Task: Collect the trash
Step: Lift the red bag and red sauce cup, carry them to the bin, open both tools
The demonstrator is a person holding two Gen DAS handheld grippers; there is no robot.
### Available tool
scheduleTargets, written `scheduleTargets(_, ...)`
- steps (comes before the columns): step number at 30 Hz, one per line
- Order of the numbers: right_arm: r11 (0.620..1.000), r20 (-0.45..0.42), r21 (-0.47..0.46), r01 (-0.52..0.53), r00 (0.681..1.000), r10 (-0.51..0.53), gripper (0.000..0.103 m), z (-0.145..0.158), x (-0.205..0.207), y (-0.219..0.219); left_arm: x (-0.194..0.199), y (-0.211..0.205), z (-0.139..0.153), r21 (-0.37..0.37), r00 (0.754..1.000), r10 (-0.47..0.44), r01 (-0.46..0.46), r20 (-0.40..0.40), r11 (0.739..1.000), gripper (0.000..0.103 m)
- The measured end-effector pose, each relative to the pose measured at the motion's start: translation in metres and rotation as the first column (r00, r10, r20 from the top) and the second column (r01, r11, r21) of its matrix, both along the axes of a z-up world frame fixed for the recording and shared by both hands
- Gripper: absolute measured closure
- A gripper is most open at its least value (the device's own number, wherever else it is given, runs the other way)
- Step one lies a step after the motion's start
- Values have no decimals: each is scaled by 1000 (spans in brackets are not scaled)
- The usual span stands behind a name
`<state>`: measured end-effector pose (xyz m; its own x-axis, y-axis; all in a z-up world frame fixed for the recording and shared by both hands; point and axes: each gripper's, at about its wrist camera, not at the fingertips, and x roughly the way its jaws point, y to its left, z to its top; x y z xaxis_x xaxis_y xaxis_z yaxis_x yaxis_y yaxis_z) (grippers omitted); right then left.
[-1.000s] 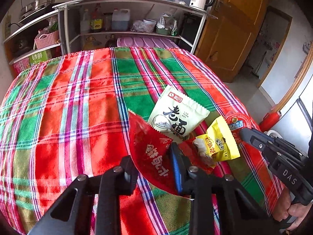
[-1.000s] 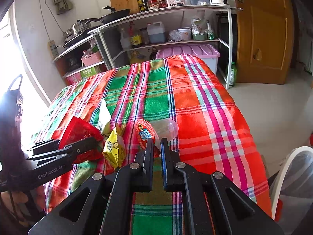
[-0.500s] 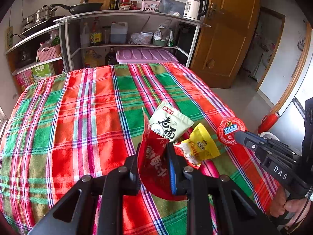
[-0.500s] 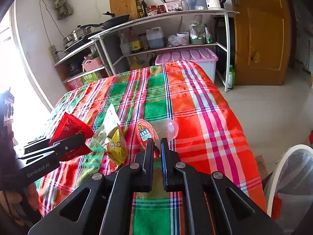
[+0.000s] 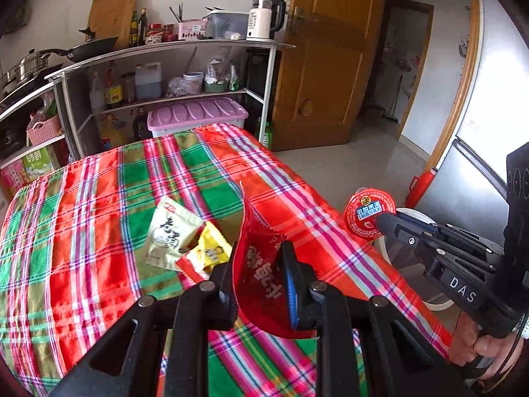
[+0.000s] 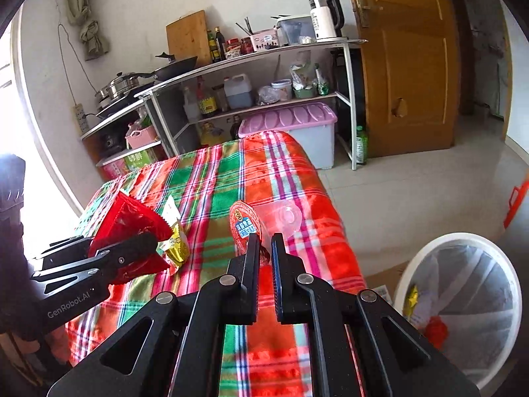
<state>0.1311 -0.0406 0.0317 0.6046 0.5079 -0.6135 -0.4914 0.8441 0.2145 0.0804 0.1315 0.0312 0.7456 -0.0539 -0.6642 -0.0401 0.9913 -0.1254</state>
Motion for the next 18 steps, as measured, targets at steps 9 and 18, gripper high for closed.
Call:
scheduleTargets(9, 990, 23, -8, 143, 989, -143, 96, 11, -6, -75, 16, -76, 6, 31, 990, -139, 139, 16, 990, 80)
scheduleTargets(18, 960, 17, -25, 280, 960, -280, 96, 9, -12, -149, 34, -152, 1, 65, 964, -266, 265, 2, 962, 80)
